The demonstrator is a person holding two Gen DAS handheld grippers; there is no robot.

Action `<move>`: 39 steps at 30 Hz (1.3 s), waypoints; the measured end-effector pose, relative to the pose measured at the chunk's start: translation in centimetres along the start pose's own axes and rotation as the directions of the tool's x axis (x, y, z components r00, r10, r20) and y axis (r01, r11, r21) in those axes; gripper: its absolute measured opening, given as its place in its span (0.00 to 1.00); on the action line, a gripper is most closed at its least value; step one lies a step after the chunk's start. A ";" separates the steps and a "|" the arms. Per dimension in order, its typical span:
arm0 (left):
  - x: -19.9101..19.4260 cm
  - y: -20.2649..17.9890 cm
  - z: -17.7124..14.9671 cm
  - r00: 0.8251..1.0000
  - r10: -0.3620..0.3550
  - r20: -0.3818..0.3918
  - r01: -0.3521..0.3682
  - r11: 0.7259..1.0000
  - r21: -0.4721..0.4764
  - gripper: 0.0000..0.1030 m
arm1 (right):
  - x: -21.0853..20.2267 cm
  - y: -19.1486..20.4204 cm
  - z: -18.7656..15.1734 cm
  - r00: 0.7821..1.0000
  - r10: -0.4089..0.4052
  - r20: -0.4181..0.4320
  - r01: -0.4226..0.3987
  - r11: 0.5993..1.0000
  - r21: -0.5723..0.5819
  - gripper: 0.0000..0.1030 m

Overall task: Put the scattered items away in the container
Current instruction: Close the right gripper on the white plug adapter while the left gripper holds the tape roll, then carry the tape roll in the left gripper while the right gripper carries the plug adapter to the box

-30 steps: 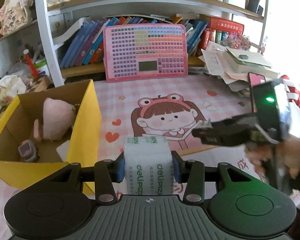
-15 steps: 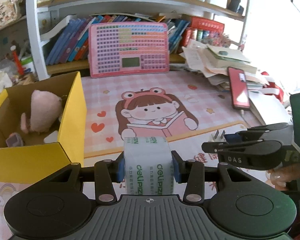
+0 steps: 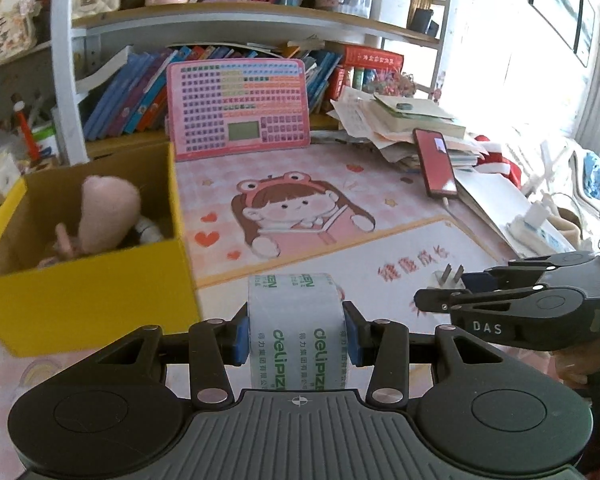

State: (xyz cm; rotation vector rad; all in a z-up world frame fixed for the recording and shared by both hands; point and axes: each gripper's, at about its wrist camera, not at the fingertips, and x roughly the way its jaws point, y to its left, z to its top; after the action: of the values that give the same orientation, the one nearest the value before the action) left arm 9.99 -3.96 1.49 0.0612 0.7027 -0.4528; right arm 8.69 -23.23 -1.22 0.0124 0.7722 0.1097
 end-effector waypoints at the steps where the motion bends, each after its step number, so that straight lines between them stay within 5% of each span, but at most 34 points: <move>1: -0.5 0.4 -0.5 1.000 -0.002 -0.001 0.002 1.000 -0.003 0.41 | -0.3 0.6 -0.4 1.000 -0.002 -0.001 0.002 1.000 0.004 0.29; 10: -4.9 4.6 -4.0 1.000 0.007 0.010 -0.007 0.999 -0.039 0.41 | -2.2 7.1 -2.8 1.000 0.010 -0.004 -0.010 1.000 -0.009 0.29; 27: -11.4 12.7 -7.5 0.990 0.116 0.074 -0.102 0.980 -0.171 0.41 | -2.5 16.7 -1.9 0.996 0.090 0.011 -0.088 0.984 -0.152 0.29; 39: -13.0 17.2 -2.2 0.953 0.186 0.240 -0.148 0.975 -0.167 0.41 | -2.6 18.7 5.3 0.973 0.119 0.198 -0.078 0.976 -0.205 0.29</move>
State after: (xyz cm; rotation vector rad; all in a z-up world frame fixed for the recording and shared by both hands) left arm 7.21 16.94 6.45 -0.0755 0.4716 -0.2382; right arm 8.77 -4.78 5.36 -0.1233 0.5476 0.2753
